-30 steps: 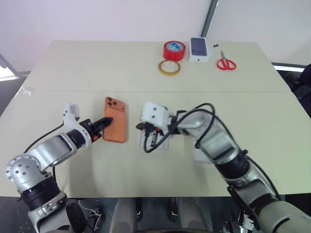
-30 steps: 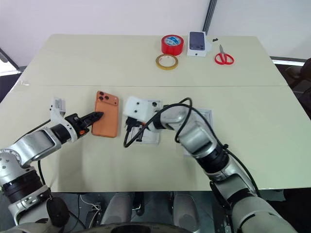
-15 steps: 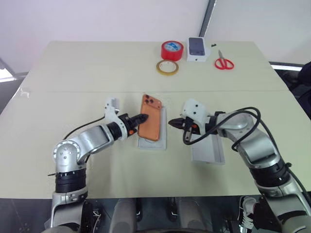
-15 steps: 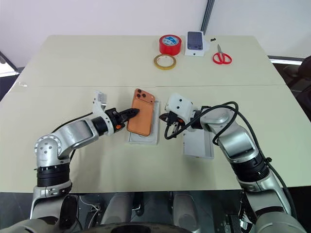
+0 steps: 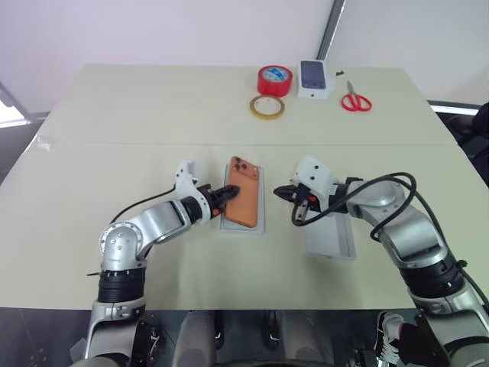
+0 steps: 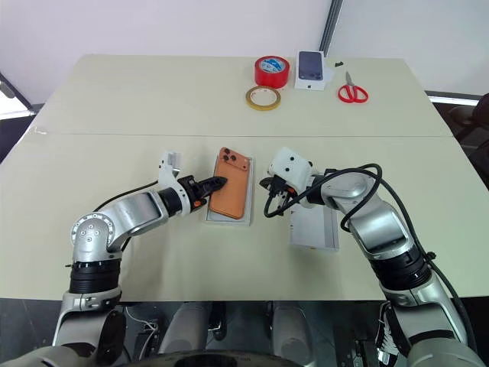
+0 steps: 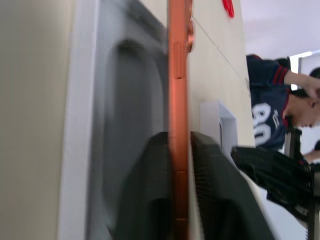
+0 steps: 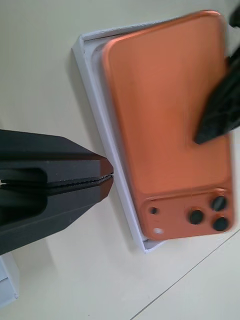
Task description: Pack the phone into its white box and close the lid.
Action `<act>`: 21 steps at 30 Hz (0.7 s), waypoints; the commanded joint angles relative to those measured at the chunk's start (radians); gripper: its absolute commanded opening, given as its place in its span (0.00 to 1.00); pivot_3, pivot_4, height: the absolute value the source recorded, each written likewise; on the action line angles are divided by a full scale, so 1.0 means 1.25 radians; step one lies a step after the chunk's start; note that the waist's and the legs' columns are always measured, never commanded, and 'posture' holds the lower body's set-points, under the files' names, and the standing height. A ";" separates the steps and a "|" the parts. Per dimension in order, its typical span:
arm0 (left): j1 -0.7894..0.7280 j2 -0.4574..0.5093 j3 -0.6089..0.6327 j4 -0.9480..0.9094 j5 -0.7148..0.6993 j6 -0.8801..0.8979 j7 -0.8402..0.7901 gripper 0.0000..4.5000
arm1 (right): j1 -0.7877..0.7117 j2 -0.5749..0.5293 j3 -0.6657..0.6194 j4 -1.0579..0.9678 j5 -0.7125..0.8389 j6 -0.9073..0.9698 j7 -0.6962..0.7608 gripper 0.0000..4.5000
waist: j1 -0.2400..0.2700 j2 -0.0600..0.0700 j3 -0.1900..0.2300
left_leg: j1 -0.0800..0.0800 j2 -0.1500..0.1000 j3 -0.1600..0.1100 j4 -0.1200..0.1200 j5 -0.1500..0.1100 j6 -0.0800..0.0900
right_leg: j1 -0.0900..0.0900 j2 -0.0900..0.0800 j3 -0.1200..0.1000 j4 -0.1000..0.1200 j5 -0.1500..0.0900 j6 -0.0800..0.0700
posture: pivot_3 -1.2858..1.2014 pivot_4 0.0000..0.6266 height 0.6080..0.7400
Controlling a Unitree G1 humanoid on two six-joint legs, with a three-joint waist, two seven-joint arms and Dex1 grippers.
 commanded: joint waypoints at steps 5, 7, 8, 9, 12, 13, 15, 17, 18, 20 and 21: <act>0.001 0.027 -0.012 -0.051 0.011 0.005 -0.031 0.98 | -0.006 -0.008 -0.007 0.007 0.001 -0.024 -0.002 0.00 | 0.006 0.000 0.000 | 0.001 0.000 0.000 0.000 0.000 0.000 | 0.001 0.000 0.000 0.000 0.000 0.000 | 0.52 0.24 1.00; 0.001 0.050 -0.017 -0.064 0.017 0.014 -0.046 0.98 | 0.001 -0.009 -0.015 0.011 0.009 -0.029 0.003 0.00 | 0.006 0.000 0.000 | 0.003 0.000 0.000 0.000 0.000 0.000 | 0.002 0.000 0.000 0.000 0.000 0.000 | 0.52 0.24 1.00; 0.000 0.063 -0.020 -0.070 0.019 0.019 -0.053 0.98 | 0.005 -0.009 -0.019 0.012 0.013 -0.032 0.005 0.00 | 0.006 0.000 0.000 | 0.004 0.000 0.000 0.000 0.000 0.000 | 0.003 0.000 0.000 0.000 0.000 0.000 | 0.52 0.24 1.00; -0.002 0.080 -0.025 -0.079 0.027 0.027 -0.065 0.98 | 0.010 -0.009 -0.025 0.012 0.020 -0.038 0.009 0.00 | 0.006 0.000 0.000 | 0.005 0.000 0.000 -0.001 0.000 0.000 | 0.004 0.000 0.000 0.000 0.000 0.000 | 0.52 0.24 1.00; -0.007 0.122 -0.033 -0.101 0.036 0.041 -0.096 0.98 | 0.029 -0.010 -0.047 0.006 0.052 -0.049 0.027 0.00 | 0.006 0.000 0.000 | 0.006 0.000 0.000 -0.001 0.000 0.000 | 0.005 0.000 0.000 -0.001 0.000 0.000 | 0.52 0.24 1.00; -0.009 0.142 -0.031 -0.111 0.037 0.048 -0.111 0.98 | 0.038 -0.010 -0.059 0.005 0.068 -0.049 0.034 0.00 | 0.006 0.000 0.000 | 0.006 0.000 0.000 -0.002 0.000 0.000 | 0.005 0.000 0.000 -0.001 0.000 0.000 | 0.52 0.24 1.00; -0.013 0.179 -0.026 -0.126 0.037 0.059 -0.137 0.98 | 0.053 -0.010 -0.078 0.005 0.094 -0.050 0.045 0.00 | 0.006 0.000 0.000 | 0.006 0.001 0.000 -0.002 0.000 0.000 | 0.005 0.000 0.000 -0.001 0.000 0.000 | 0.52 0.24 1.00; -0.014 0.210 -0.026 -0.135 0.043 0.065 -0.160 0.98 | 0.061 -0.011 -0.088 0.007 0.106 -0.050 0.050 0.00 | 0.006 0.000 0.000 | 0.006 0.001 0.000 -0.002 0.000 0.000 | 0.005 0.000 0.000 -0.001 0.000 0.000 | 0.52 0.24 1.00; -0.012 0.231 -0.020 -0.143 0.045 0.070 -0.177 0.98 | 0.064 -0.013 -0.089 0.010 0.106 -0.054 0.049 0.00 | 0.006 0.000 0.000 | 0.006 0.001 0.000 -0.002 0.000 0.000 | 0.005 0.000 0.000 -0.001 0.000 0.000 | 0.52 0.24 1.00; -0.008 0.263 -0.010 -0.154 0.055 0.072 -0.205 0.98 | 0.067 -0.015 -0.088 0.015 0.100 -0.061 0.043 0.00 | 0.006 0.000 0.000 | 0.007 0.001 0.000 -0.002 0.000 0.000 | 0.005 0.000 0.000 -0.001 0.000 0.000 | 0.52 0.24 1.00; -0.007 0.281 -0.001 -0.154 0.082 0.062 -0.218 0.98 | 0.061 -0.015 -0.081 0.021 0.088 -0.059 0.033 0.00 | 0.006 0.000 0.000 | 0.007 0.001 0.000 -0.002 0.000 0.000 | 0.005 0.000 0.000 -0.001 0.000 0.000 | 0.52 0.24 1.00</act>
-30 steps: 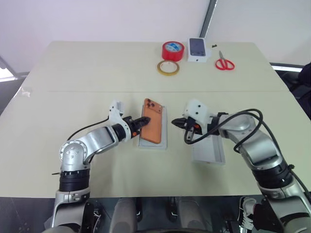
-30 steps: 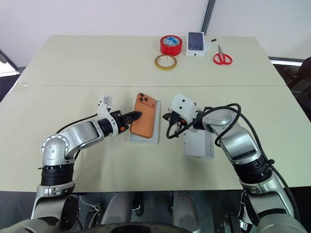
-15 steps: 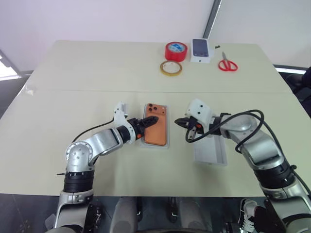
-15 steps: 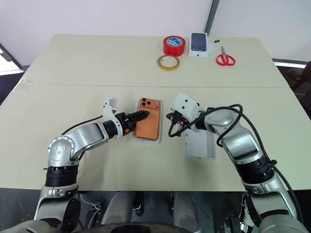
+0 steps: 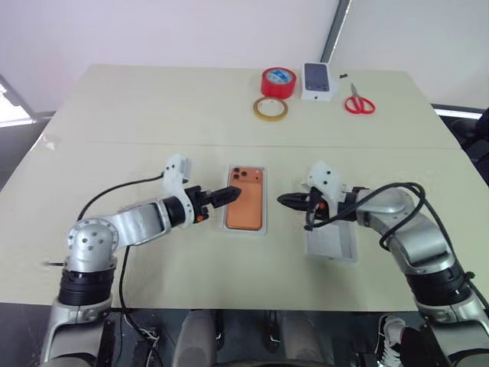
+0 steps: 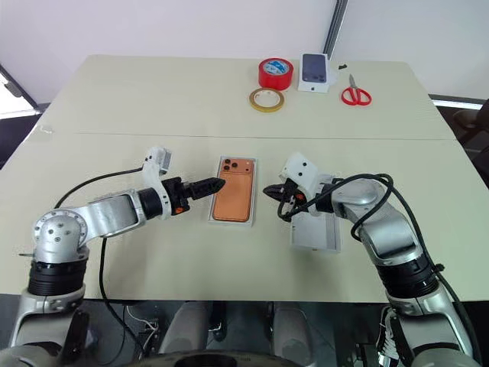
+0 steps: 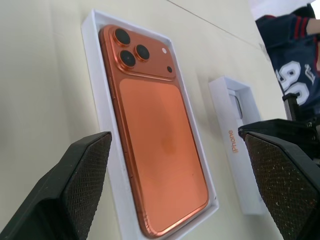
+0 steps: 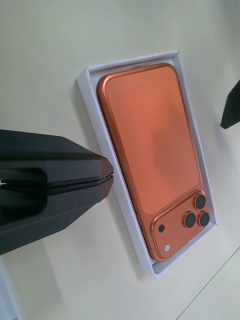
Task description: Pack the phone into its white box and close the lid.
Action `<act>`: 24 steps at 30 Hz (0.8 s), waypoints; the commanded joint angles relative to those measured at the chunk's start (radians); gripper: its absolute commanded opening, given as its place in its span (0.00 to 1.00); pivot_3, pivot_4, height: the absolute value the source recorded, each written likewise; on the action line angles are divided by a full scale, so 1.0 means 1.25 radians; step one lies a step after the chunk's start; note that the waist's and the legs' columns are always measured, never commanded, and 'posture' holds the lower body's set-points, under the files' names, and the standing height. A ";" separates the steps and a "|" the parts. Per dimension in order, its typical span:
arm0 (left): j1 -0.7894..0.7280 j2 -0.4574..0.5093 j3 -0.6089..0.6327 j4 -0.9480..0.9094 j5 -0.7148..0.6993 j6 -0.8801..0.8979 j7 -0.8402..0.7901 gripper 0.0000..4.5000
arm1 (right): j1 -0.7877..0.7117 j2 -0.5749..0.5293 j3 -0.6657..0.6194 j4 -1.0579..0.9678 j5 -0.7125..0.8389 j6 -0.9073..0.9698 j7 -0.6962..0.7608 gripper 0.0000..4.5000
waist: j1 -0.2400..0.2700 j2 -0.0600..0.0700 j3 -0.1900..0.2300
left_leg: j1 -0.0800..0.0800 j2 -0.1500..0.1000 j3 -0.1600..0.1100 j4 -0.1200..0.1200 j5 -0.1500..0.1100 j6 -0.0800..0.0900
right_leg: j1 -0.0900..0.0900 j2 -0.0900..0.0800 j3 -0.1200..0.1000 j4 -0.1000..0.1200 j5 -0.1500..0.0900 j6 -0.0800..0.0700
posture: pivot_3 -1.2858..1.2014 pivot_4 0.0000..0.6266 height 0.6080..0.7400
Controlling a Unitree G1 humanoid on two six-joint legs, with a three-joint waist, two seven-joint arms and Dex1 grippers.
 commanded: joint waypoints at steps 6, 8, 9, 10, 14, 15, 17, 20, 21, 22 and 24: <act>-0.009 0.154 -0.048 -0.047 0.333 -0.062 -0.156 0.87 | -0.056 -0.001 0.044 0.034 -0.080 0.024 -0.076 0.00 | -0.002 0.000 0.000 | 0.001 0.000 0.001 -0.001 -0.001 -0.002 | -0.001 0.000 0.000 0.000 0.000 0.000 | 0.52 0.24 1.00; -0.007 0.186 -0.117 -0.049 0.451 -0.092 -0.207 0.71 | -0.078 0.000 0.088 0.049 -0.122 0.047 -0.097 0.00 | -0.002 0.001 0.000 | 0.001 0.000 0.001 -0.002 -0.001 -0.002 | -0.001 -0.001 0.000 -0.001 0.000 0.000 | 0.52 0.24 1.00; -0.007 0.186 -0.134 -0.043 0.487 -0.100 -0.224 0.58 | -0.086 0.001 0.104 0.052 -0.137 0.055 -0.104 0.00 | 0.000 0.001 0.001 | 0.001 0.001 0.001 -0.002 -0.001 -0.002 | -0.001 -0.001 0.000 -0.001 0.000 0.000 | 0.52 0.24 1.00; -0.015 0.179 -0.160 -0.033 0.527 -0.114 -0.242 0.48 | -0.101 0.011 0.120 0.056 -0.148 0.064 -0.112 0.00 | 0.001 0.001 0.001 | 0.000 0.000 0.001 -0.003 -0.002 -0.003 | -0.002 -0.002 0.000 -0.001 0.000 0.000 | 0.52 0.24 1.00; -0.041 0.126 -0.224 0.000 0.633 -0.139 -0.301 0.02 | -0.140 0.040 0.183 0.066 -0.196 0.082 -0.136 0.00 | 0.000 0.001 0.001 | -0.002 0.000 0.002 -0.002 -0.002 -0.002 | -0.003 -0.004 0.000 -0.002 0.000 0.000 | 0.52 0.24 1.00; -0.048 0.112 -0.235 0.007 0.654 -0.143 -0.316 0.02 | -0.147 0.049 0.192 0.070 -0.206 0.089 -0.145 0.00 | 0.000 0.001 0.001 | -0.002 0.000 0.002 -0.002 -0.002 -0.002 | -0.002 -0.004 0.000 -0.002 0.000 0.000 | 0.52 0.24 1.00; -0.062 0.078 -0.243 0.026 0.683 -0.142 -0.335 0.02 | -0.158 0.060 0.213 0.076 -0.229 0.083 -0.156 0.00 | 0.000 0.001 0.001 | -0.002 0.000 0.002 -0.002 -0.002 -0.002 | -0.003 -0.004 0.000 -0.002 0.000 0.000 | 0.52 0.24 1.00; -0.085 0.035 -0.272 0.049 0.731 -0.142 -0.367 0.02 | -0.175 0.083 0.239 0.083 -0.243 0.089 -0.156 0.00 | 0.000 0.001 0.001 | -0.002 0.000 0.001 -0.002 0.000 0.000 | -0.003 -0.004 0.000 -0.001 0.000 0.000 | 0.52 0.24 1.00; -0.091 0.022 -0.281 0.052 0.743 -0.139 -0.378 0.02 | -0.180 0.086 0.248 0.084 -0.249 0.089 -0.153 0.00 | -0.001 0.001 0.001 | -0.002 0.000 0.002 -0.002 0.000 0.000 | -0.003 -0.003 0.000 -0.001 0.000 0.000 | 0.52 0.24 1.00; -0.099 0.006 -0.288 0.054 0.752 -0.135 -0.389 0.02 | -0.183 0.085 0.258 0.082 -0.258 0.083 -0.149 0.00 | -0.001 0.001 0.001 | -0.002 0.000 0.002 -0.002 0.000 0.000 | -0.003 -0.003 0.000 -0.001 0.000 0.000 | 0.52 0.24 1.00; -0.115 -0.024 -0.297 0.054 0.760 -0.119 -0.412 0.02 | -0.182 0.079 0.263 0.069 -0.262 0.085 -0.139 0.00 | -0.001 0.001 0.001 | -0.002 0.000 0.002 -0.001 0.000 0.000 | -0.003 -0.003 0.000 0.000 0.000 0.000 | 0.52 0.24 1.00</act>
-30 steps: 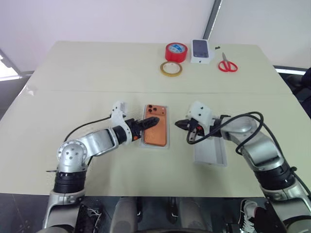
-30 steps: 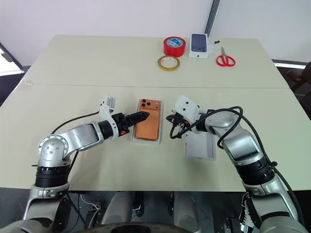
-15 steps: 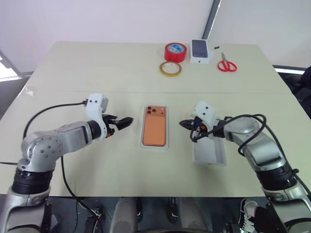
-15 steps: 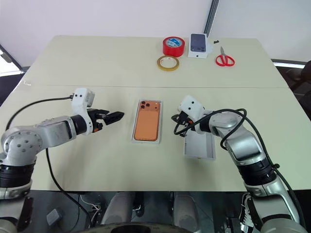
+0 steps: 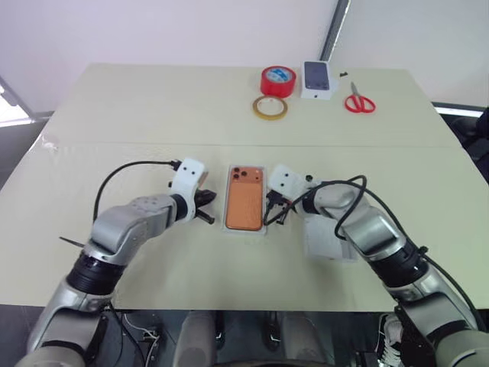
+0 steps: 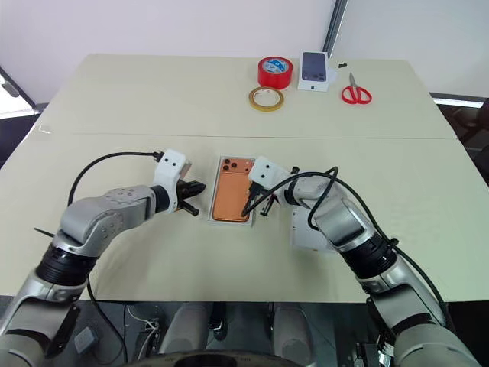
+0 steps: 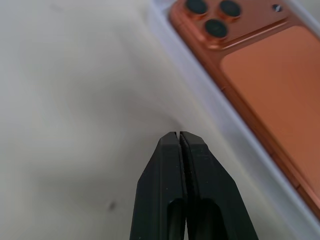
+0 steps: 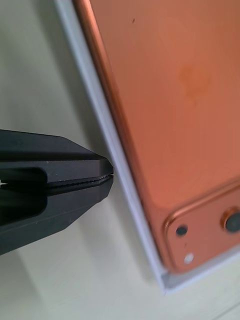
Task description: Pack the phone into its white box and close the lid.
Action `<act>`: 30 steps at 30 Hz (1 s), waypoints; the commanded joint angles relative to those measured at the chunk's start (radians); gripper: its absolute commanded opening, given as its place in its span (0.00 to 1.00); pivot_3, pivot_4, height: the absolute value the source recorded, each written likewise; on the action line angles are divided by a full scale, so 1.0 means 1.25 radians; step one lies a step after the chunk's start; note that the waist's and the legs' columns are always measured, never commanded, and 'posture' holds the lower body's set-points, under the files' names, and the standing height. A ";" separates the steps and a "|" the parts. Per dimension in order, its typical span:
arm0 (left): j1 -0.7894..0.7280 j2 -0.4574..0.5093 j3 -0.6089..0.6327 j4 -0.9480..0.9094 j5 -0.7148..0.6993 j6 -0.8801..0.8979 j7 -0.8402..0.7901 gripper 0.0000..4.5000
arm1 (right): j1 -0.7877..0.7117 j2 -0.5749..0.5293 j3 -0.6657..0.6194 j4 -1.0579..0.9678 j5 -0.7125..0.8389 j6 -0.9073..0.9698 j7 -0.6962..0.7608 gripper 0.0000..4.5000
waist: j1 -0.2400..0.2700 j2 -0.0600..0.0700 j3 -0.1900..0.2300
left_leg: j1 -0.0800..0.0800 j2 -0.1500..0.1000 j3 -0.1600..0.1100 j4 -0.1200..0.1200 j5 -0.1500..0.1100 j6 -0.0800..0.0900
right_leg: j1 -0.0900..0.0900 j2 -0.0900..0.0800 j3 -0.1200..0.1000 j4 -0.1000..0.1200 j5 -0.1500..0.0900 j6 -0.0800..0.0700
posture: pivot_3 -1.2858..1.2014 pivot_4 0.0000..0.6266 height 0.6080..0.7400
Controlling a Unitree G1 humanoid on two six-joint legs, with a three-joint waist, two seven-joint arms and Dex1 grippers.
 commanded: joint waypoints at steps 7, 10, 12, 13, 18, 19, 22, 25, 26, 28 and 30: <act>-0.082 -0.123 -0.073 0.006 0.044 0.073 -0.117 0.02 | 0.035 -0.085 -0.025 -0.123 0.003 0.025 0.070 0.00 | 0.007 0.000 0.000 | 0.000 -0.001 -0.001 0.002 -0.001 0.002 | 0.002 -0.001 -0.001 0.000 -0.001 0.001 | 0.52 0.24 1.00; -0.111 -0.175 -0.108 0.025 0.059 0.087 -0.149 0.02 | 0.086 -0.144 -0.058 -0.193 0.020 0.053 0.097 0.00 | 0.007 0.000 0.000 | 0.000 -0.002 -0.001 0.003 -0.002 0.003 | 0.003 -0.001 0.000 0.000 -0.001 0.002 | 0.52 0.24 1.00; -0.133 -0.222 -0.128 0.040 0.056 0.105 -0.171 0.02 | 0.128 -0.188 -0.086 -0.241 0.032 0.074 0.113 0.00 | 0.017 0.000 0.000 | 0.000 -0.002 -0.001 0.004 -0.002 0.004 | 0.003 -0.001 -0.001 0.000 -0.001 0.003 | 0.52 0.24 1.00; -0.141 -0.240 -0.134 0.046 0.058 0.116 -0.180 0.02 | 0.142 -0.204 -0.096 -0.258 0.035 0.083 0.117 0.00 | 0.019 0.000 0.000 | 0.000 -0.002 -0.001 0.004 -0.002 0.004 | 0.003 -0.001 -0.001 0.000 -0.002 0.003 | 0.52 0.24 1.00; -0.180 -0.315 -0.195 0.078 0.078 0.136 -0.240 0.02 | 0.223 -0.281 -0.159 -0.321 0.048 0.119 0.134 0.00 | 0.025 0.000 0.000 | -0.001 -0.002 -0.002 0.008 -0.003 0.006 | 0.004 -0.001 -0.001 0.001 -0.002 0.003 | 0.52 0.24 1.00; -0.184 -0.327 -0.196 0.089 0.086 0.134 -0.243 0.02 | 0.233 -0.291 -0.169 -0.326 0.050 0.123 0.137 0.00 | 0.024 0.000 0.000 | -0.001 -0.002 -0.002 0.009 -0.004 0.007 | 0.004 -0.001 -0.001 0.001 -0.002 0.003 | 0.52 0.24 1.00; -0.192 -0.351 -0.200 0.112 0.105 0.132 -0.260 0.02 | 0.261 -0.317 -0.192 -0.331 0.052 0.123 0.141 0.00 | 0.023 0.000 0.000 | -0.001 -0.002 -0.002 0.011 -0.005 0.008 | 0.005 -0.002 -0.001 0.000 -0.002 0.003 | 0.52 0.24 1.00; -0.193 -0.370 -0.196 0.131 0.123 0.130 -0.270 0.02 | 0.279 -0.334 -0.206 -0.327 0.053 0.119 0.140 0.00 | 0.024 0.000 0.000 | -0.001 -0.002 -0.002 0.011 -0.005 0.008 | 0.005 -0.002 -0.001 0.000 -0.002 0.003 | 0.52 0.24 1.00; -0.193 -0.374 -0.194 0.136 0.129 0.129 -0.273 0.02 | 0.284 -0.337 -0.210 -0.325 0.053 0.118 0.140 0.00 | 0.024 0.000 0.000 | -0.001 -0.002 -0.002 0.011 -0.005 0.008 | 0.005 -0.002 -0.001 0.000 -0.002 0.003 | 0.52 0.24 1.00; -0.191 -0.379 -0.188 0.144 0.141 0.126 -0.278 0.02 | 0.290 -0.342 -0.217 -0.322 0.053 0.118 0.138 0.00 | 0.024 0.000 0.000 | -0.001 -0.002 -0.002 0.011 -0.005 0.008 | 0.005 -0.002 -0.001 0.000 -0.002 0.003 | 0.52 0.24 1.00; -0.189 -0.380 -0.181 0.152 0.153 0.122 -0.281 0.02 | 0.294 -0.346 -0.223 -0.320 0.053 0.117 0.138 0.00 | 0.024 0.000 0.000 | -0.001 -0.002 -0.002 0.011 -0.005 0.008 | 0.005 -0.002 -0.001 0.000 -0.002 0.003 | 0.52 0.24 1.00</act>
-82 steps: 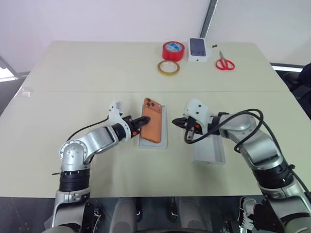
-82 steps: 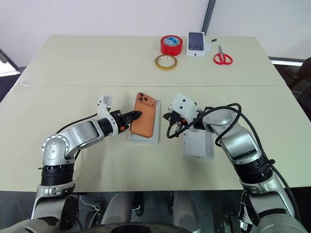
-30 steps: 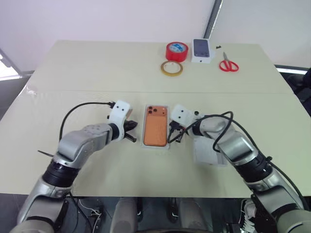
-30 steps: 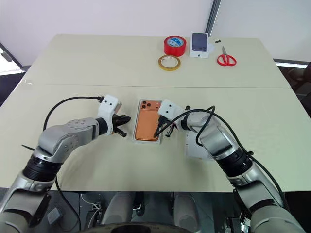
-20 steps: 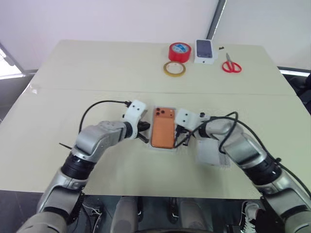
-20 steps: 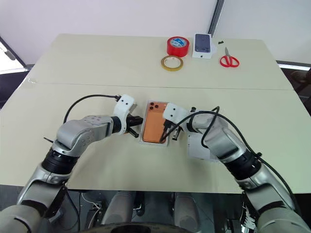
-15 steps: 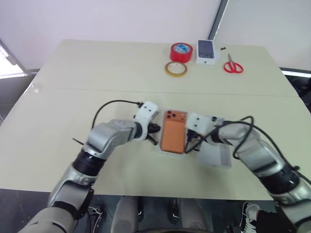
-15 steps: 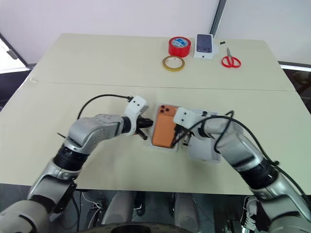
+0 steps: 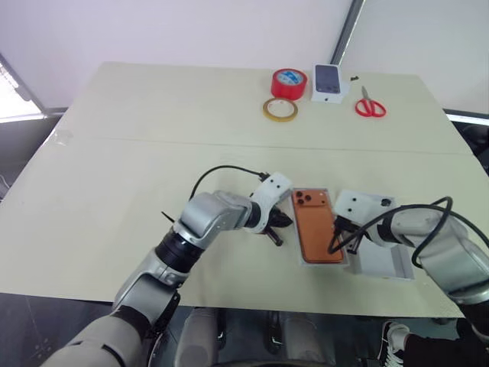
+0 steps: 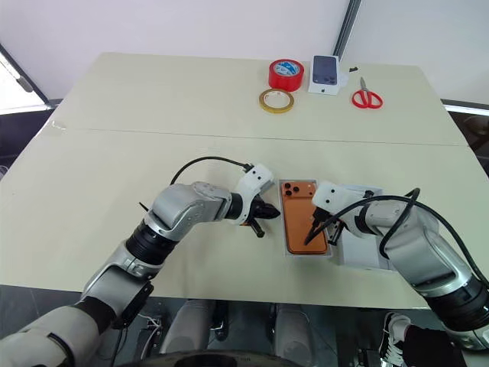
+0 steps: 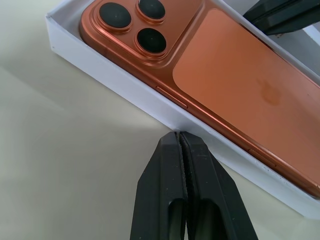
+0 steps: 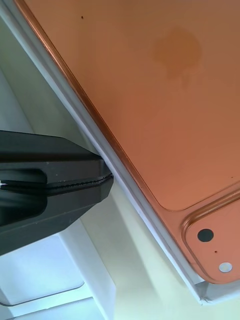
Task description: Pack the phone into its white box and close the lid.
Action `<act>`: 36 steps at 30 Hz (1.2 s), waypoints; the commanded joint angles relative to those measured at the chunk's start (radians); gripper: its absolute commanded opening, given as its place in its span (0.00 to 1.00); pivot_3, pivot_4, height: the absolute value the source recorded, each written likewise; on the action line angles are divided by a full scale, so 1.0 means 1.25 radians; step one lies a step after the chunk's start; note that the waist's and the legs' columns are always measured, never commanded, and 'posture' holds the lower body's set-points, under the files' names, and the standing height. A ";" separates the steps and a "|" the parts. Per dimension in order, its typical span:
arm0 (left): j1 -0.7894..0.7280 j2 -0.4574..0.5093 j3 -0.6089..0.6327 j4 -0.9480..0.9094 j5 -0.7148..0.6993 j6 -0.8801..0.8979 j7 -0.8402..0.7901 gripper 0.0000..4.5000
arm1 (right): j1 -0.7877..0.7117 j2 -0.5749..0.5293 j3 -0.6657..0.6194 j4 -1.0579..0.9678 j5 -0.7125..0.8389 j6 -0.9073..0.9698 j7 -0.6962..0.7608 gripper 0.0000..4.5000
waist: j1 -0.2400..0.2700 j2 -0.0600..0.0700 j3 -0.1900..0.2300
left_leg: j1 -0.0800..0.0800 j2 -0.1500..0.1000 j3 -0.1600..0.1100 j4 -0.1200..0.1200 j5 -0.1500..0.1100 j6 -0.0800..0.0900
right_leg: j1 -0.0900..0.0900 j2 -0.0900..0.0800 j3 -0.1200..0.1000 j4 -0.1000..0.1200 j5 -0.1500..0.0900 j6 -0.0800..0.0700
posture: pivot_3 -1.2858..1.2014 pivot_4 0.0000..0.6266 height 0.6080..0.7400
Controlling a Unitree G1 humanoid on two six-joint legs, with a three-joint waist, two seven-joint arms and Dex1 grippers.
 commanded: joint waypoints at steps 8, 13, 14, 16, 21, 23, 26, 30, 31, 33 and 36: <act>-0.014 -0.010 0.059 -0.036 -0.016 -0.012 -0.054 0.02 | -0.016 -0.046 -0.094 -0.034 0.063 -0.035 0.043 0.00 | -0.002 0.000 0.000 | -0.001 0.000 0.000 0.000 0.000 0.000 | -0.001 0.000 0.000 0.000 0.000 0.000 | 0.52 0.24 1.00; 0.031 0.072 0.122 -0.123 -0.035 -0.010 -0.078 0.02 | -0.032 -0.067 -0.184 -0.047 0.142 0.035 0.076 0.00 | -0.004 0.001 0.000 | -0.002 0.001 0.000 0.001 0.000 0.000 | -0.002 0.001 0.000 0.001 0.000 0.000 | 0.52 0.24 1.00; 0.044 0.089 0.129 -0.141 -0.036 -0.012 -0.081 0.02 | -0.034 -0.066 -0.198 -0.051 0.163 0.061 0.080 0.00 | -0.005 0.001 0.000 | -0.002 0.001 0.000 0.001 0.000 0.000 | -0.002 0.001 0.000 0.001 0.000 0.000 | 0.52 0.24 1.00; 0.083 0.135 0.143 -0.179 -0.034 -0.036 -0.094 0.02 | -0.047 -0.054 -0.222 -0.054 0.211 0.169 0.078 0.00 | -0.004 0.001 0.000 | -0.002 0.001 -0.001 0.001 0.000 0.000 | -0.002 0.002 0.000 0.002 0.000 0.000 | 0.52 0.24 1.00; 0.196 0.277 0.117 -0.304 -0.002 -0.196 -0.190 0.01 | -0.092 -0.018 -0.258 -0.061 0.272 0.431 0.013 0.53 | -0.004 0.001 0.000 | -0.002 0.001 0.000 0.001 0.000 0.000 | -0.002 0.001 0.000 0.002 0.000 0.000 | 0.52 0.24 1.00; 0.240 0.327 0.098 -0.348 0.013 -0.282 -0.242 0.01 | -0.119 0.007 -0.272 -0.055 0.293 0.513 -0.017 0.75 | -0.005 0.001 0.000 | -0.002 0.001 0.000 0.001 0.000 0.000 | -0.003 0.000 0.000 0.002 0.000 0.000 | 0.52 0.24 1.00; 0.272 0.340 0.104 -0.369 0.003 -0.335 -0.272 0.01 | -0.123 0.026 -0.284 -0.017 0.327 0.530 -0.071 0.75 | 0.001 0.001 0.000 | -0.002 0.001 0.000 0.001 0.000 -0.001 | -0.003 -0.001 0.000 0.001 0.000 -0.001 | 0.52 0.24 1.00; 0.305 0.329 0.117 -0.390 -0.004 -0.415 -0.301 0.01 | -0.113 0.064 -0.296 0.038 0.350 0.530 -0.170 0.75 | -0.003 0.002 0.000 | -0.003 0.000 0.001 0.001 -0.001 0.000 | -0.003 -0.004 0.000 0.000 0.000 -0.001 | 0.52 0.24 1.00; 0.311 0.327 0.118 -0.393 -0.003 -0.436 -0.307 0.01 | -0.108 0.071 -0.302 0.046 0.358 0.530 -0.191 0.75 | -0.004 0.002 0.000 | -0.003 -0.001 0.001 0.001 -0.001 0.001 | -0.003 -0.004 0.000 0.000 0.000 -0.001 | 0.52 0.24 1.00; 0.321 0.321 0.124 -0.395 -0.006 -0.466 -0.316 0.01 | -0.097 0.079 -0.315 0.059 0.385 0.530 -0.222 0.75 | -0.002 0.002 0.000 | -0.003 0.000 0.001 0.001 -0.001 0.001 | -0.003 -0.002 0.000 0.000 0.000 -0.001 | 0.52 0.24 1.00; 0.324 0.311 0.131 -0.393 -0.016 -0.478 -0.318 0.01 | -0.085 0.091 -0.324 0.069 0.415 0.530 -0.275 0.75 | -0.003 0.002 0.000 | -0.003 0.000 0.001 0.001 -0.001 0.001 | -0.003 -0.001 0.000 0.001 0.000 -0.001 | 0.52 0.24 1.00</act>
